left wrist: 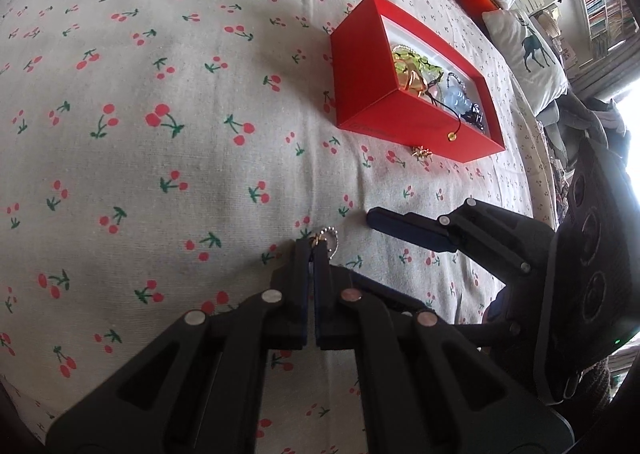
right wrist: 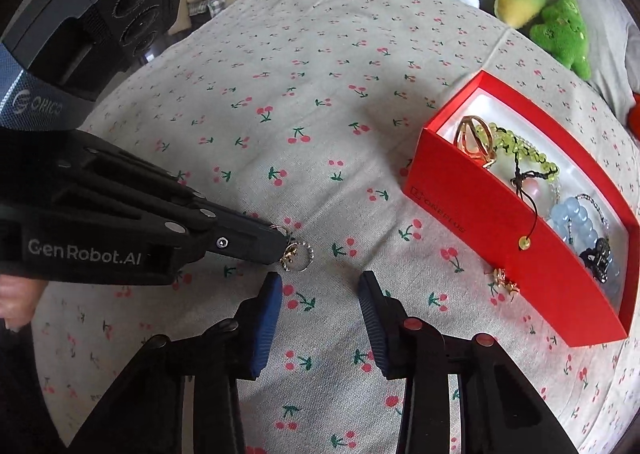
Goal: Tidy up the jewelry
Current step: 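Grasp the silver stone ring with the right tool while the left tool holds the gold ring, then lift both rings and carry them toward the red box with both tools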
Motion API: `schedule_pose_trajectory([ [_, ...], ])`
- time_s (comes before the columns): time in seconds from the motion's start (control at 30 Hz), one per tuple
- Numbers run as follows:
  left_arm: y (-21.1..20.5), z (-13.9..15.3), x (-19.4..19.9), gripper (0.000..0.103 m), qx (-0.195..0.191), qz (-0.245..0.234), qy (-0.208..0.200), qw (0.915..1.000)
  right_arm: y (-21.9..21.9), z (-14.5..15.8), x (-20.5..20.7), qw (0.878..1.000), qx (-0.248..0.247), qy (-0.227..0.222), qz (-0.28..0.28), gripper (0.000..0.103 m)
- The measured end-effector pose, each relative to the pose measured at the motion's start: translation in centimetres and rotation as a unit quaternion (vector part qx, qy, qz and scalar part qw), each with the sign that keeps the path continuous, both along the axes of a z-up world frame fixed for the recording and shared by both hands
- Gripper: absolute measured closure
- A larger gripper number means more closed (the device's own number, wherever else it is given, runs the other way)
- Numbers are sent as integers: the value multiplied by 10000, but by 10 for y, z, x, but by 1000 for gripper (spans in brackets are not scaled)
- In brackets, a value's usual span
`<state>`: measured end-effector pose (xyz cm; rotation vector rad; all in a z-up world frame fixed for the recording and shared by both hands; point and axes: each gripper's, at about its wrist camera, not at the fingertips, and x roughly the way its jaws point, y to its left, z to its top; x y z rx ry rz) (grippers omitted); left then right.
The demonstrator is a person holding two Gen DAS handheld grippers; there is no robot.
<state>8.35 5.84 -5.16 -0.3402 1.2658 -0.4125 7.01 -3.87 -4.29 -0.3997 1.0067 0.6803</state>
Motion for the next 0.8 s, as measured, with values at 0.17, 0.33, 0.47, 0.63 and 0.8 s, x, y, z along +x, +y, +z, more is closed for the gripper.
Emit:
schedule_pose_trajectory([
  [0.17, 3, -1, 3, 100, 29, 15, 60, 10000, 8, -1, 3, 9998, 9, -54, 210, 74],
  [0.33, 7, -2, 6, 100, -84, 64, 158, 9998, 9, 0, 1, 9988, 258, 123, 408, 90],
  [0.47, 9, 3, 4, 100, 228, 138, 15, 9996, 9, 2, -6, 9971, 338, 308, 614, 93],
  [0.63, 15, 10, 3, 100, 830, 223, -297, 9959, 7, 2, -7, 9983, 282, 308, 414, 92],
  [0.8, 21, 11, 2, 100, 1003, 336, -326, 9939, 5, 2, 1, 9990, 289, 324, 104, 84],
])
